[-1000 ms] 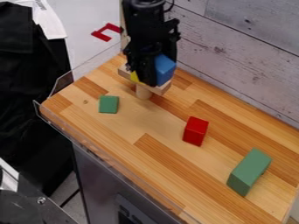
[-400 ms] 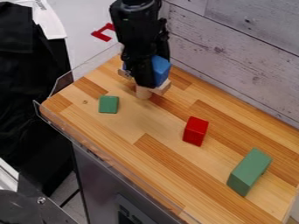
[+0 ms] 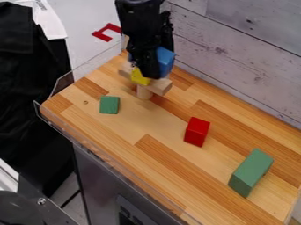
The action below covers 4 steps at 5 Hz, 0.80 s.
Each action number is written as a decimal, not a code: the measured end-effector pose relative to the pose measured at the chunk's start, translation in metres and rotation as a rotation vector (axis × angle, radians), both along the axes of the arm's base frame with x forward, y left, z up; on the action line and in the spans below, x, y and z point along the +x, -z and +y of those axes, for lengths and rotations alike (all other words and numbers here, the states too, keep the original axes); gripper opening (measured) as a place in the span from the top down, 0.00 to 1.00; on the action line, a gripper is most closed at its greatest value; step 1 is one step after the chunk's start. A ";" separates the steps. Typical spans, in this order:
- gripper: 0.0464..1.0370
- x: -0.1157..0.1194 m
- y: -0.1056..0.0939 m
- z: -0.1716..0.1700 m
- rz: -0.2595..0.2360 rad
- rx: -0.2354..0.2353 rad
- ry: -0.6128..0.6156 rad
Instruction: Put the blue block on top of the yellow cube
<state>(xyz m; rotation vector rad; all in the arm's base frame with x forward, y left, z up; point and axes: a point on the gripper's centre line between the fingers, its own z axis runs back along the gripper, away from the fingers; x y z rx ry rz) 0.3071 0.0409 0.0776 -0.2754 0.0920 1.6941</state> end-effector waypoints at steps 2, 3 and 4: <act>0.44 0.003 0.005 0.012 0.004 -0.024 -0.016; 0.44 0.003 0.008 0.016 0.008 -0.043 -0.033; 0.44 0.003 0.012 0.020 0.006 -0.068 -0.042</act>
